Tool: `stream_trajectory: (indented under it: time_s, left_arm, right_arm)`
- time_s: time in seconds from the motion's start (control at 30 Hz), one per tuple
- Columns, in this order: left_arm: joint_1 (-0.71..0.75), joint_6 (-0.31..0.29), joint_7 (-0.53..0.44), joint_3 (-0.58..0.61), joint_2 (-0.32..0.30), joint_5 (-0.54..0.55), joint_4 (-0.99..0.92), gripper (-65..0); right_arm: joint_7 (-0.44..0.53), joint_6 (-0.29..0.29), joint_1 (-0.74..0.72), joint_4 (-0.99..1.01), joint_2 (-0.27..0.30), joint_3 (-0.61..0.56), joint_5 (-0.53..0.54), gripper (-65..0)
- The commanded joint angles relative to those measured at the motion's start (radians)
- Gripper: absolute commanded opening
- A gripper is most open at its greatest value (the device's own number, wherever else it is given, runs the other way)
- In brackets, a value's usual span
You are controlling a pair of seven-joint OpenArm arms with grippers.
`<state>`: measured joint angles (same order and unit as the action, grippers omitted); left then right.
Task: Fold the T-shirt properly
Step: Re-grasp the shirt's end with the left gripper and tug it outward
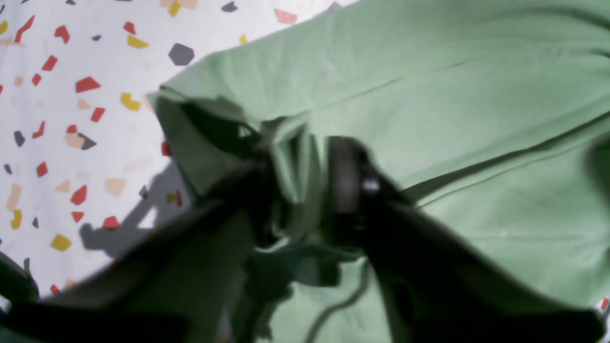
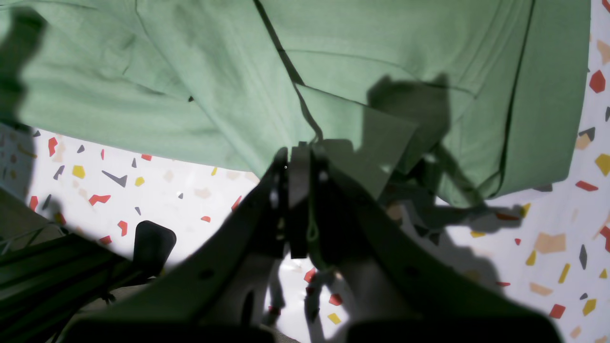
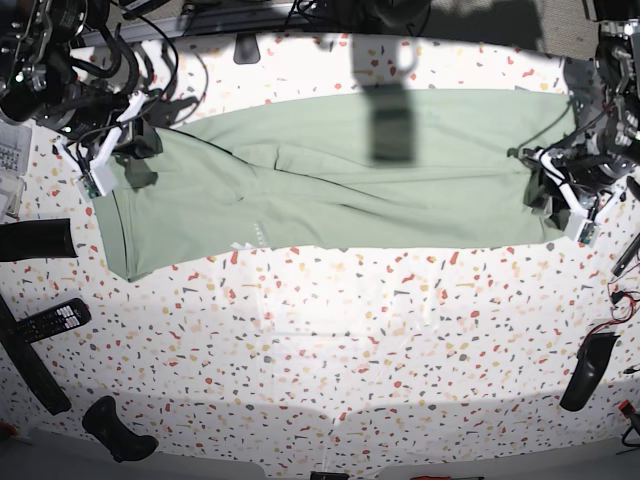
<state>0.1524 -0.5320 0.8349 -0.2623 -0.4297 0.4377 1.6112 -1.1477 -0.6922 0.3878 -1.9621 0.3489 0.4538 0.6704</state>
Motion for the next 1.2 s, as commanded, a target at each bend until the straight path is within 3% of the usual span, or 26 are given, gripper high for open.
stream_trajectory:
  time_s: [0.0, 0.63, 0.7, 0.87, 1.17]
  left_arm:
    - [-0.008, -0.004, -0.021, -0.006, -0.017, 0.009, 0.020, -46.1]
    - [-0.008, -0.003, -0.066, -0.006, -0.017, 0.010, 0.020, -46.1]
    - [-0.008, -0.003, -0.075, -0.006, -0.017, 0.010, 0.020, -48.7]
    - [-0.008, -0.003, -0.080, -0.006, -0.017, 0.009, 0.020, -64.6]
    - [-0.007, -0.003, -0.020, -0.006, -0.017, 0.009, 0.021, -65.0]
  right_arm:
    - [0.011, -0.006, -0.005, -0.019, 0.014, 0.004, 0.011, -65.0]
    - [0.011, -0.006, -0.005, -0.019, 0.014, 0.004, 0.011, -65.0]
    - [0.011, -0.006, -0.005, -0.019, 0.014, 0.004, 0.011, -65.0]
    - [0.011, -0.006, -0.005, -0.019, 0.014, 0.004, 0.011, -65.0]
    - [0.011, -0.006, -0.005, -0.019, 0.014, 0.004, 0.010, -65.0]
